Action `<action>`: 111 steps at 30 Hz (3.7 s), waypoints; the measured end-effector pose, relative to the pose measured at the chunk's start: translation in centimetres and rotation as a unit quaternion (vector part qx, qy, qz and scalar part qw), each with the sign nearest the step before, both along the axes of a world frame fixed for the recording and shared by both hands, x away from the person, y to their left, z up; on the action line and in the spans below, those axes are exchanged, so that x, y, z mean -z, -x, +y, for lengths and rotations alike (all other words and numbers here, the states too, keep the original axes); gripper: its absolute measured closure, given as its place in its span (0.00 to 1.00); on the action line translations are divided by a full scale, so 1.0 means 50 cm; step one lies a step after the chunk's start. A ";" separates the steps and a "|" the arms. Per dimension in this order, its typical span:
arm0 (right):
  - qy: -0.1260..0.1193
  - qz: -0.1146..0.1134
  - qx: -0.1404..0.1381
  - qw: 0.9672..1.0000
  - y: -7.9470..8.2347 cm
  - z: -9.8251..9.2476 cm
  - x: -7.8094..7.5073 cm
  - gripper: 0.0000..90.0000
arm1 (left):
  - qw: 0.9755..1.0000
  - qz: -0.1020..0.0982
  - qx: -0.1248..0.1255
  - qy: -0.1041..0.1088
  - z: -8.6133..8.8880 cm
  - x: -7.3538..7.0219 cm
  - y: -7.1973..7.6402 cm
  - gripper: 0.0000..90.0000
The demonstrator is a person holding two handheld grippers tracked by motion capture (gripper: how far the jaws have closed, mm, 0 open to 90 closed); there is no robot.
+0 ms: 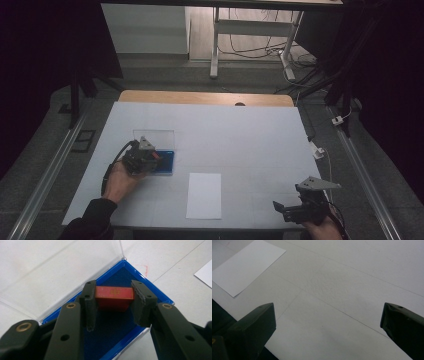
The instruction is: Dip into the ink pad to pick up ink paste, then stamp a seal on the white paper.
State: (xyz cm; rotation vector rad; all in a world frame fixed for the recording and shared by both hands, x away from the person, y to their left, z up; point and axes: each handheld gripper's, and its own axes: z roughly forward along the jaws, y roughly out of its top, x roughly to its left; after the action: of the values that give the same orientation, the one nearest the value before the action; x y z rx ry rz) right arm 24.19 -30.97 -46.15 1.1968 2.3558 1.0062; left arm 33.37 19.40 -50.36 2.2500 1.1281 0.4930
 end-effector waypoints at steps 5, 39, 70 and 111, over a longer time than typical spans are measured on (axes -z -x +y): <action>0.000 0.000 0.000 1.000 0.000 0.000 0.000 0.00 | 0.999 0.016 -0.004 0.038 0.018 0.004 -0.007 0.65; -0.003 -0.002 0.001 1.000 0.001 -0.002 0.000 0.00 | 0.997 0.025 -0.007 0.066 0.032 0.005 -0.011 0.65; -0.002 -0.004 -0.001 1.000 0.002 -0.001 -0.001 0.00 | 0.997 -0.011 -0.002 0.075 0.044 -0.037 0.017 0.64; -0.008 -0.008 -0.001 1.000 0.003 -0.003 -0.002 0.00 | 0.987 -0.030 0.086 0.131 -0.038 -0.102 0.089 0.65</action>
State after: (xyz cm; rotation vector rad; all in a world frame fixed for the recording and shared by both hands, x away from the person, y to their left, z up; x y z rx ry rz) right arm 24.02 -31.14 -46.07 1.1880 2.3421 1.0343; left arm 28.91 17.49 -45.27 2.0655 0.9005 0.3193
